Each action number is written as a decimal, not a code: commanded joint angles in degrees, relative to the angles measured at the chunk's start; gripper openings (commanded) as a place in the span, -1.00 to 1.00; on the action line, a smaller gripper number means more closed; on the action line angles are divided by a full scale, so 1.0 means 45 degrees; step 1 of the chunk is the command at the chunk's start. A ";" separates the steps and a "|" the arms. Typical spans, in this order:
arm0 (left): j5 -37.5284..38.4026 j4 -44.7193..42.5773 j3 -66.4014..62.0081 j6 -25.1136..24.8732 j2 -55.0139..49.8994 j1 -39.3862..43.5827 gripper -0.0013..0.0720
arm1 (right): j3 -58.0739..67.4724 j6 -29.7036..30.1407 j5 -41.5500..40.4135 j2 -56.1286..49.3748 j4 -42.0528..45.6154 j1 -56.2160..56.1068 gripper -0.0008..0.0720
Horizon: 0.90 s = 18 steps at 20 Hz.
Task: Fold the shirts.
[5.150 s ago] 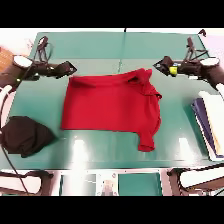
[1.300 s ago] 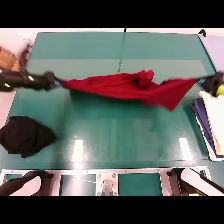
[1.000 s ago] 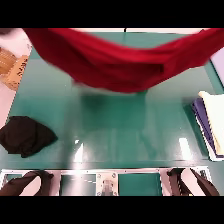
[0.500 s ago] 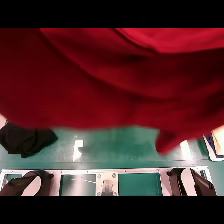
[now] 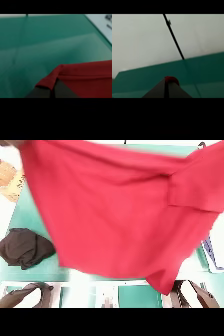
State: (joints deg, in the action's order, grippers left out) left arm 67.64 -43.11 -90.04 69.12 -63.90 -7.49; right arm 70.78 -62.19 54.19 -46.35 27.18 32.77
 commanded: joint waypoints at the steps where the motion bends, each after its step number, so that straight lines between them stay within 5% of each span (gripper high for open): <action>1: -0.0947 0.1005 0.2429 -0.0971 -0.2317 -0.0010 -0.91 | -0.3230 0.0986 -0.1540 -0.2059 -0.0136 -0.1613 -0.94; 10: -0.7184 0.1821 0.2691 -0.1719 -0.6674 0.1656 -0.91 | 0.1069 0.0923 -0.2210 -1.1186 -0.1855 -0.2744 -0.94; 18: -0.9471 0.1962 0.1472 -0.2147 -0.6849 0.1676 -0.91 | 0.5017 0.0826 -0.2555 -1.3449 -0.2380 -0.2778 -0.94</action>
State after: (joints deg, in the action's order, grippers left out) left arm 28.99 -34.39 -81.12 60.27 -94.24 -0.01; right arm 88.58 -58.30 44.23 -104.18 17.34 20.45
